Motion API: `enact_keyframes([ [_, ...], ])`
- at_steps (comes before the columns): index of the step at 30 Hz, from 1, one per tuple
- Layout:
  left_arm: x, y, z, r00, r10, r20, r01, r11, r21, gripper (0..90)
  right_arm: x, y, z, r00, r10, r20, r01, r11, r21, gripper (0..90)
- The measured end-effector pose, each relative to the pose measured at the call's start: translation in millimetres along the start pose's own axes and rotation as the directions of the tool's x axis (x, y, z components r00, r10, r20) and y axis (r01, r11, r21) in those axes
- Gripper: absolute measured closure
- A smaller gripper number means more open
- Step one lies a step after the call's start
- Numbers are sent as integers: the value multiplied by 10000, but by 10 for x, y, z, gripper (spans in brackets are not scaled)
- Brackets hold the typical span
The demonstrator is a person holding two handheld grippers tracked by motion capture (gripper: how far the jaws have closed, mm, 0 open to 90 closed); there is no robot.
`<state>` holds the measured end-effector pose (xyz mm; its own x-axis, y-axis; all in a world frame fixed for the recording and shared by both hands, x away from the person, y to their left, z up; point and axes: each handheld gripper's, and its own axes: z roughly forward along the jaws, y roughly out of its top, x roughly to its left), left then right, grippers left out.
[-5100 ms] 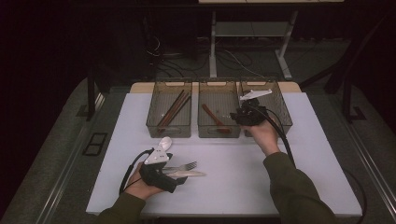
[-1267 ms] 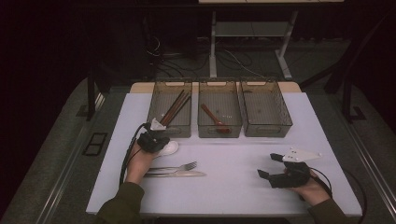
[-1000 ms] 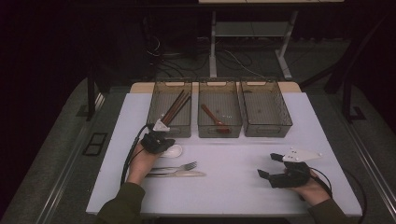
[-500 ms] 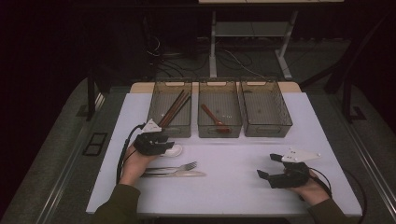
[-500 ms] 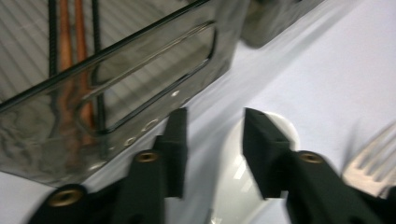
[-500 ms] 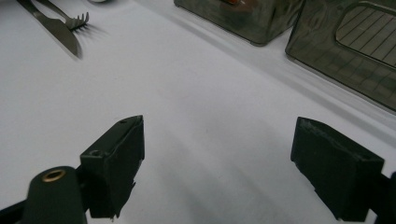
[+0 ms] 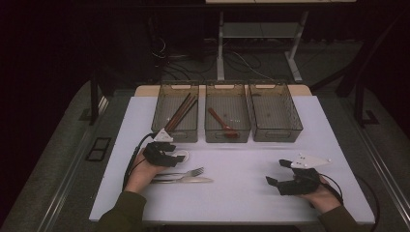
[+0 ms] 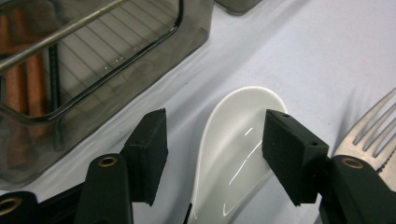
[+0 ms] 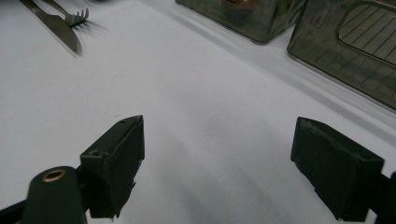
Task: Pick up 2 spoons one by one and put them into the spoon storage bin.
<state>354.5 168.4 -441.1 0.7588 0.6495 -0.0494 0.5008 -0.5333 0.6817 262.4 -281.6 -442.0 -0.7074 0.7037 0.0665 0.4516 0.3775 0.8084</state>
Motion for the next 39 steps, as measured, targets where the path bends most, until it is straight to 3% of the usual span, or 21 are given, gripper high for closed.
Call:
enact_keyframes([
  [5, -26, -4, 3, 9989, 317, 344, -325, 9992, 242, 461, 4, 1, 1, 10000, -6, -3, 6, 10000, 12, 176],
  [10, -45, -9, -6, 9961, 472, 741, -492, 9985, 257, 590, 3, 0, 3, 10000, -17, -8, 17, 10000, 25, 176],
  [14, -49, -16, -33, 9946, 827, 634, -849, 9959, 325, 655, 4, 1, 3, 10000, -7, -12, 7, 10000, 16, 176],
  [23, -25, -23, -80, 9938, 891, 663, -904, 9958, 165, 778, 9, -1, 9, 10000, -32, -17, 32, 10000, 75, 176],
  [35, -39, -14, -115, 9920, 1094, 632, -1099, 9939, 34, 834, 13, 1, 7, 10000, -30, -39, 31, 10000, 51, 176],
  [39, -31, -12, -117, 9927, 1071, 559, -1074, 9942, 31, 835, -11, -5, 6, 9992, 289, -277, -290, 9996, -55, 175],
])
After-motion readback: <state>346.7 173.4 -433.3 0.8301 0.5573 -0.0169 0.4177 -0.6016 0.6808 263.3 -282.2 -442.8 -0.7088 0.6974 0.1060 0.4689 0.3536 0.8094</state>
